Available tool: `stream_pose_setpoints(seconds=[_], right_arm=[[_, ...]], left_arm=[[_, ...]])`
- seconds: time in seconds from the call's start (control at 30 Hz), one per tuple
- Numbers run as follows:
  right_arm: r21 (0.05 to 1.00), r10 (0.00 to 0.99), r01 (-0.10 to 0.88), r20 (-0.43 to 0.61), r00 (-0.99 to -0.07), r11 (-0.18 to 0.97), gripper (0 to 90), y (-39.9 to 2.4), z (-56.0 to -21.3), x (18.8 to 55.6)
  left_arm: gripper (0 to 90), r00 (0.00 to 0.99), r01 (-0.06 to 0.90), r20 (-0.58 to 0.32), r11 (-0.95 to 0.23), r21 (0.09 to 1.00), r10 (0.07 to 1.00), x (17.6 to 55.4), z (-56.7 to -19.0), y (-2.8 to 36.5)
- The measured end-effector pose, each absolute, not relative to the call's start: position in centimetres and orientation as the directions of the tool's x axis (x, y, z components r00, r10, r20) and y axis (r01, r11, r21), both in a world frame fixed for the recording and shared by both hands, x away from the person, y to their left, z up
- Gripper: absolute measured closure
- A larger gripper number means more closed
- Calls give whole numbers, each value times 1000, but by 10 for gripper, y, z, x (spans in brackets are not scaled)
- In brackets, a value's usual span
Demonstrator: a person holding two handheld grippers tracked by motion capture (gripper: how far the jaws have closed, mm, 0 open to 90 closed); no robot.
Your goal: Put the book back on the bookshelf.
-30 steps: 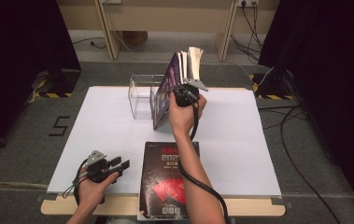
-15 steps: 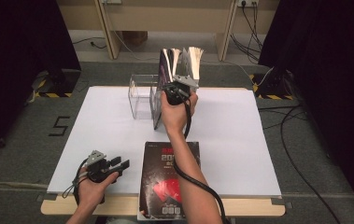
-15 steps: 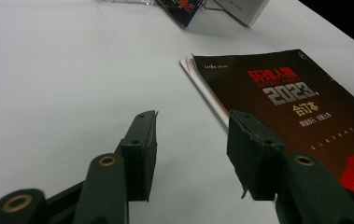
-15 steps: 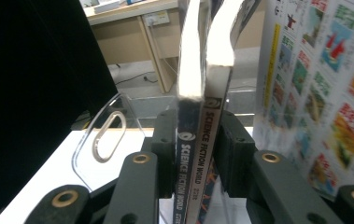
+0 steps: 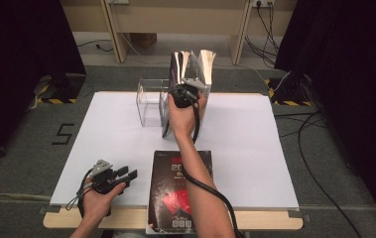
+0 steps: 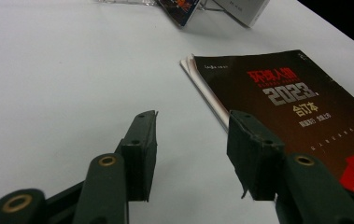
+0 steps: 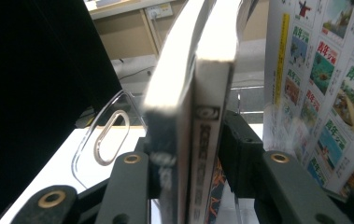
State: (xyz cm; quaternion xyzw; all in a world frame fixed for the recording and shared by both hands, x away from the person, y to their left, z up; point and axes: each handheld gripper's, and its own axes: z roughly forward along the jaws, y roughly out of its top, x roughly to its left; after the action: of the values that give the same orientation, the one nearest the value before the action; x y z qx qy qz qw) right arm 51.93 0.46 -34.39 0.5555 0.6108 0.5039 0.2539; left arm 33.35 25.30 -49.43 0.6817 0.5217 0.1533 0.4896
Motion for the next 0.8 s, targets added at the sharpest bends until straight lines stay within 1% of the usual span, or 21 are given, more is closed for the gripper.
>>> stream_pose_setpoints(seconds=[0.13,0.43,0.6,0.7,0.8], right_arm=[[894,939,432,244,-243,-121,671,6,-342,526],[879,947,464,234,-220,-109,762,7,-338,530],[876,944,471,238,-230,-105,768,5,-336,532],[886,949,456,214,-234,-87,769,5,-333,533],[897,949,433,211,-234,-93,770,2,-330,534]], left_arm=[[522,406,563,-304,26,826,862,334,-495,254],[522,410,561,-302,23,827,861,334,-494,254],[522,410,563,-303,23,826,860,334,-495,254],[521,412,565,-304,21,825,859,334,-495,253],[521,413,566,-306,22,824,858,334,-496,254]])
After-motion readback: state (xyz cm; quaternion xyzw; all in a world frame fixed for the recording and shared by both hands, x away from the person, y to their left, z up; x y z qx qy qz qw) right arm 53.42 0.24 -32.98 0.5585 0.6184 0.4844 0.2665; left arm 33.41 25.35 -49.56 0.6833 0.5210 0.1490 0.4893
